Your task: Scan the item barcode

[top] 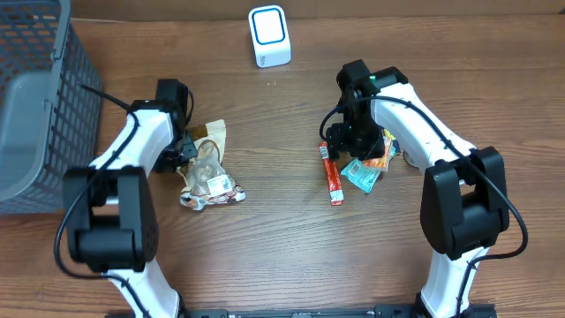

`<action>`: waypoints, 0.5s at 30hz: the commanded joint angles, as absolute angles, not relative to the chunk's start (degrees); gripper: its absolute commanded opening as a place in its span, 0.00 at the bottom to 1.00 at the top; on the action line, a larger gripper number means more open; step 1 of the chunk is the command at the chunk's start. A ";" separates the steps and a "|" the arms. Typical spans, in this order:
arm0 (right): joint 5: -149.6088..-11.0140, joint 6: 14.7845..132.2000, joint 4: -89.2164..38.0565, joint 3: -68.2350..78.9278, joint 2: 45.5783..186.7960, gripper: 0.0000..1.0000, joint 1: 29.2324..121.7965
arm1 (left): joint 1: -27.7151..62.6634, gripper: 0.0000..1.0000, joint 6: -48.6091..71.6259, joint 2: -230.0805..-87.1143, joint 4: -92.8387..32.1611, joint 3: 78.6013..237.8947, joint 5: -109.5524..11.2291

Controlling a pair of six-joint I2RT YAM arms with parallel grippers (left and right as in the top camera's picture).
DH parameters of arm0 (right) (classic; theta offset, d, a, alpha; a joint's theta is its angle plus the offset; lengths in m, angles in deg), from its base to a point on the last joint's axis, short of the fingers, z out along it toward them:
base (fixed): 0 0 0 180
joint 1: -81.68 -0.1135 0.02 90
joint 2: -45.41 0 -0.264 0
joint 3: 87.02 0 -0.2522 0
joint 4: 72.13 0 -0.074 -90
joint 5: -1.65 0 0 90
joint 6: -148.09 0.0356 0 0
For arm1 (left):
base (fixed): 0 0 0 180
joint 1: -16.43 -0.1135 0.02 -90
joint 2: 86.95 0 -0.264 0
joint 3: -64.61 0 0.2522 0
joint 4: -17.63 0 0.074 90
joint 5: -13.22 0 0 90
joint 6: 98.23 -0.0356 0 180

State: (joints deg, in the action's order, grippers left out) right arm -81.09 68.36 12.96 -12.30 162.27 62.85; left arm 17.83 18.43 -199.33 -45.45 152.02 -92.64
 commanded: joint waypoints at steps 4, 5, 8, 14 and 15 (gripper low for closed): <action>-80.08 68.81 12.33 -12.00 162.49 0.72 63.00 | 17.77 0.20 6.91 -202.06 -40.34 152.35 -79.17; -80.08 68.81 12.20 -12.00 162.49 0.72 63.00 | 17.86 0.22 4.63 -201.99 -39.44 152.37 -76.22; -79.56 68.79 11.48 -12.00 162.49 0.72 63.00 | 18.45 0.27 -2.23 -201.97 -37.45 152.39 -66.32; -73.48 68.79 9.75 -12.00 162.49 0.72 63.00 | 21.92 0.30 -12.74 -201.97 -36.51 152.41 -50.82; -71.97 68.79 9.21 -12.00 162.49 0.72 63.00 | 22.69 0.31 -13.53 -201.97 -36.51 152.48 -49.58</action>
State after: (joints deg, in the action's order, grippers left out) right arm -76.67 68.57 10.01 -12.26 162.27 62.85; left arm 20.57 -5.68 -200.77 -36.73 152.46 -60.83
